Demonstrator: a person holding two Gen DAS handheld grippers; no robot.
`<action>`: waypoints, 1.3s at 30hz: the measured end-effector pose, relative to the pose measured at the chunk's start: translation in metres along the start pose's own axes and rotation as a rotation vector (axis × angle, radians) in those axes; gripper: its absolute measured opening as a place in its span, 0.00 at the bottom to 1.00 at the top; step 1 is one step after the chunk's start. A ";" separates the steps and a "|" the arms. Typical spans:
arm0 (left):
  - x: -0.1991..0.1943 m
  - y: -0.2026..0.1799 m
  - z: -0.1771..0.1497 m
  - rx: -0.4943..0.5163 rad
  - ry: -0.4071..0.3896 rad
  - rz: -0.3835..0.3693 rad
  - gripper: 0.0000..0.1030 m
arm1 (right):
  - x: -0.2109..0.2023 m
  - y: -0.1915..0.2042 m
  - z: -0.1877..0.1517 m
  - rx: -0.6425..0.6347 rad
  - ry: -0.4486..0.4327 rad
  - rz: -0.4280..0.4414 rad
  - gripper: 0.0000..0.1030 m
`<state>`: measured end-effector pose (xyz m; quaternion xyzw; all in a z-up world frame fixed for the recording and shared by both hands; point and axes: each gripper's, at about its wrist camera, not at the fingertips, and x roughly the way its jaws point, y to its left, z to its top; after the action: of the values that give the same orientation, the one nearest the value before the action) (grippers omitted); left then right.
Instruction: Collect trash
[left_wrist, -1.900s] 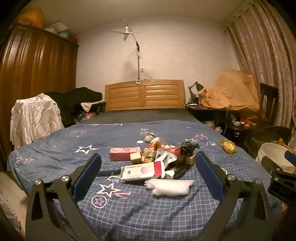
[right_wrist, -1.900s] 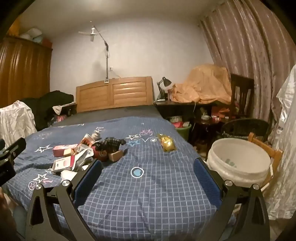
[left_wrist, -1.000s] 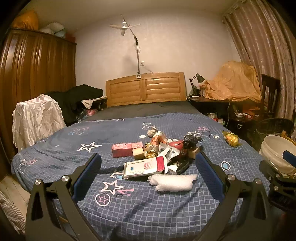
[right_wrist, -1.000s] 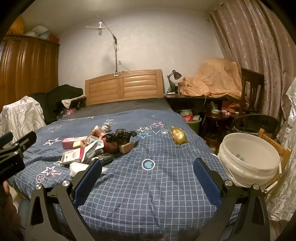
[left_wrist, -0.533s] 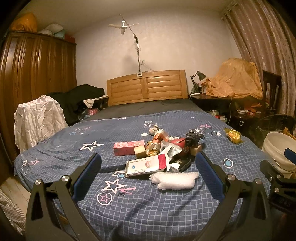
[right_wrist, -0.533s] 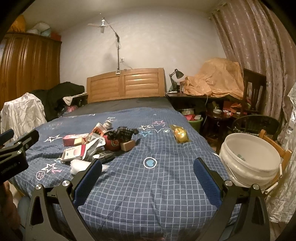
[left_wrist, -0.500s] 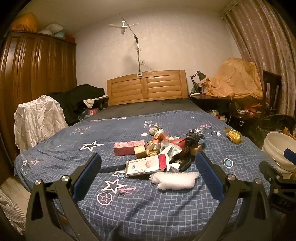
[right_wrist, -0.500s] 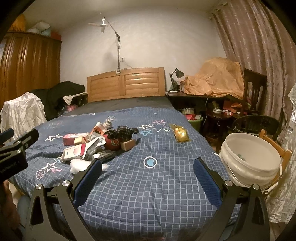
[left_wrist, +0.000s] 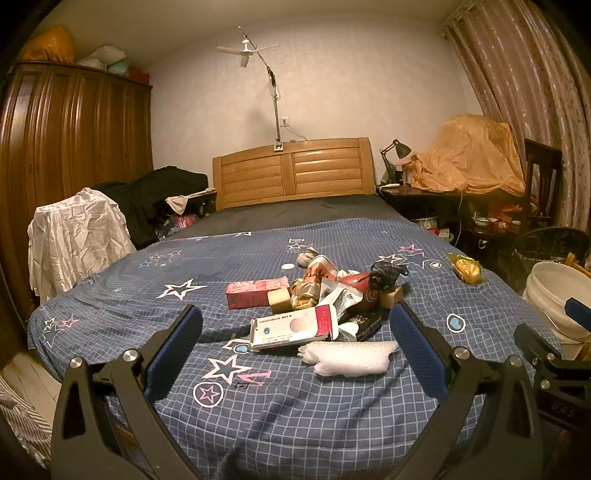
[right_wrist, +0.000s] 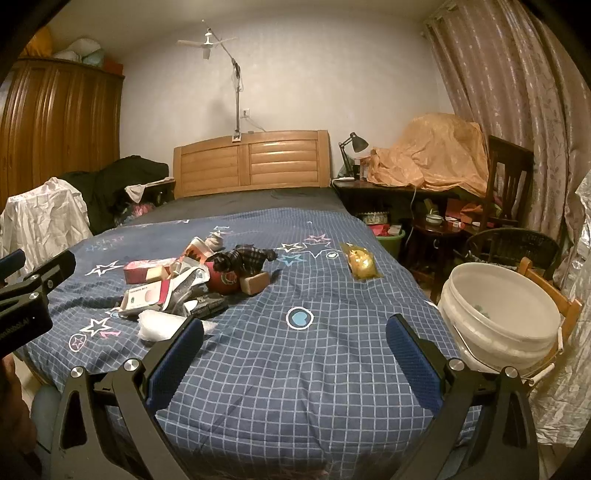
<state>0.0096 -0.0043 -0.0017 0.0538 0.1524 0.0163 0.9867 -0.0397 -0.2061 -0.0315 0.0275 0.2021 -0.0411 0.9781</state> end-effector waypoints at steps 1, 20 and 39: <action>0.000 0.000 0.000 0.000 0.001 0.000 0.95 | 0.000 0.000 0.000 0.000 0.000 0.000 0.95; 0.004 0.001 -0.006 -0.011 0.017 -0.001 0.95 | 0.001 0.001 0.002 -0.043 -0.011 -0.126 0.95; 0.003 0.000 -0.008 0.002 0.031 -0.007 0.95 | 0.011 -0.001 0.002 -0.062 0.043 -0.239 0.95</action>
<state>0.0102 -0.0033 -0.0100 0.0540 0.1677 0.0136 0.9843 -0.0289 -0.2080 -0.0344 -0.0261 0.2260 -0.1506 0.9620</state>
